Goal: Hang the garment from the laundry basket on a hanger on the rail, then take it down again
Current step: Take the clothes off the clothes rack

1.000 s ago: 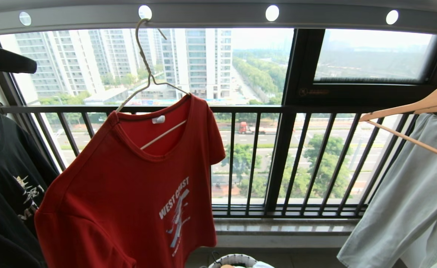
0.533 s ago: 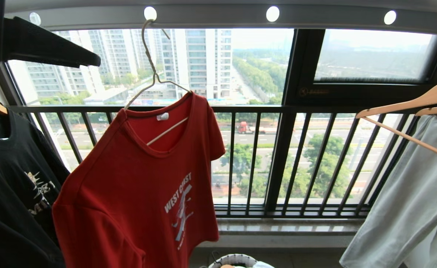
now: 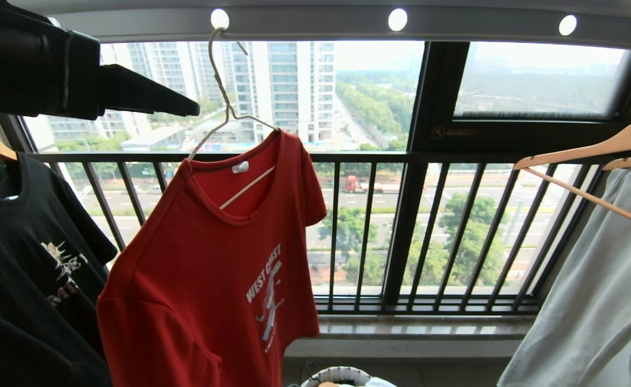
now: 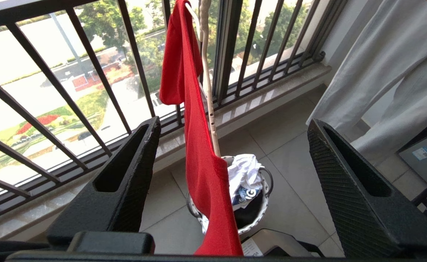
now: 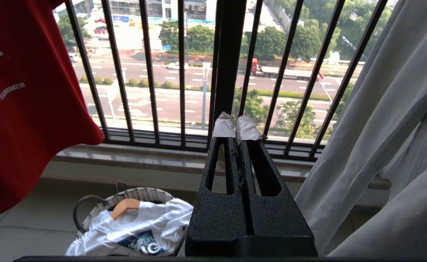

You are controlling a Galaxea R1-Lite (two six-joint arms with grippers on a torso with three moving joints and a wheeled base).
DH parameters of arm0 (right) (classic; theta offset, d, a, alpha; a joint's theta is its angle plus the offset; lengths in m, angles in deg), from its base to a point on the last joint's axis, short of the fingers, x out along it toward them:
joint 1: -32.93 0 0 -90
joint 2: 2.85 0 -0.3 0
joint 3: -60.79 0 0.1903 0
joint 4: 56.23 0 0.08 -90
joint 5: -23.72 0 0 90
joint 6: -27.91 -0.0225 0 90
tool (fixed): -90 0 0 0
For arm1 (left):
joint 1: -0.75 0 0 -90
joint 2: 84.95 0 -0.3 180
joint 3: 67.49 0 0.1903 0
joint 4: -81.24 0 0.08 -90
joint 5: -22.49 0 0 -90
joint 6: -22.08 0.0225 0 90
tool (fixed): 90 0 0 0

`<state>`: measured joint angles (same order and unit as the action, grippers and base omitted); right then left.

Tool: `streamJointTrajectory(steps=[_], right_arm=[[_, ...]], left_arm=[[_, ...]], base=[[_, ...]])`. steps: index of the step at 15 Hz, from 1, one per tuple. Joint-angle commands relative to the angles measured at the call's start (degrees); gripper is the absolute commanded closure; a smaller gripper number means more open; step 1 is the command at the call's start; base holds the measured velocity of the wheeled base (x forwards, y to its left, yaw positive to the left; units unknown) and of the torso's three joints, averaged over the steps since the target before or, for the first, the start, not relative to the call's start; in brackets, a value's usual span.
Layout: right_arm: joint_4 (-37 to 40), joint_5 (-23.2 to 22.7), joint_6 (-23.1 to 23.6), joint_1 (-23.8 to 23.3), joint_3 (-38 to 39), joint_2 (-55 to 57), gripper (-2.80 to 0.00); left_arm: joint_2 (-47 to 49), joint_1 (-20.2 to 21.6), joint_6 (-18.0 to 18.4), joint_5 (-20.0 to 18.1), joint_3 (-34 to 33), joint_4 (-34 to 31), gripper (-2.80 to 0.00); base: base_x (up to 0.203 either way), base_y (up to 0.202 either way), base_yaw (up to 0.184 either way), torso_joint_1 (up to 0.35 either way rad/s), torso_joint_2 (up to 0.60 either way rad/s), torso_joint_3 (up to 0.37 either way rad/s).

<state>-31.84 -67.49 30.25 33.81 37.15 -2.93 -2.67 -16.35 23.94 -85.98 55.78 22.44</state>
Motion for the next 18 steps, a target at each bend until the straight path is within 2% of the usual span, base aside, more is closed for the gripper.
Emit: streamJointTrajectory(steps=[1,8,10,12,13,17,18], right_arm=[[-0.02,-0.02,0.03,0.0,-0.03,0.07,0.0],[0.02,-0.02,0.09,0.0,-0.01,0.07,0.0],[-0.02,-0.02,0.03,0.0,0.0,0.07,0.0],[-0.05,-0.02,0.03,0.0,0.0,0.07,0.0],[-0.05,-0.02,0.03,0.0,0.0,0.07,0.0],[-0.06,-0.02,0.03,0.0,0.0,0.07,0.0],[-0.07,-0.02,0.03,0.0,0.0,0.07,0.0]], left_arm=[[1.0,-0.3,-0.01,0.0,-3.15,5.05,-2.8],[4.49,-0.82,0.16,1.25,-3.37,5.29,-2.8],[5.43,-2.07,0.05,3.8,-3.69,8.04,-2.8],[7.08,-3.42,0.06,8.6,-4.75,11.12,-2.8],[7.68,-3.9,0.07,9.76,-5.05,11.5,-2.8],[9.2,-4.0,-0.02,10.03,-5.25,11.69,-2.8],[9.39,-4.0,-0.08,10.03,-5.32,12.87,0.0]], base=[[0.0,0.0,0.0,0.0,0.0,0.0],[0.0,0.0,0.0,0.0,0.0,0.0],[0.0,0.0,0.0,0.0,0.0,0.0],[0.0,0.0,0.0,0.0,0.0,0.0],[0.0,0.0,0.0,0.0,0.0,0.0],[0.0,0.0,0.0,0.0,0.0,0.0],[0.0,0.0,0.0,0.0,0.0,0.0]])
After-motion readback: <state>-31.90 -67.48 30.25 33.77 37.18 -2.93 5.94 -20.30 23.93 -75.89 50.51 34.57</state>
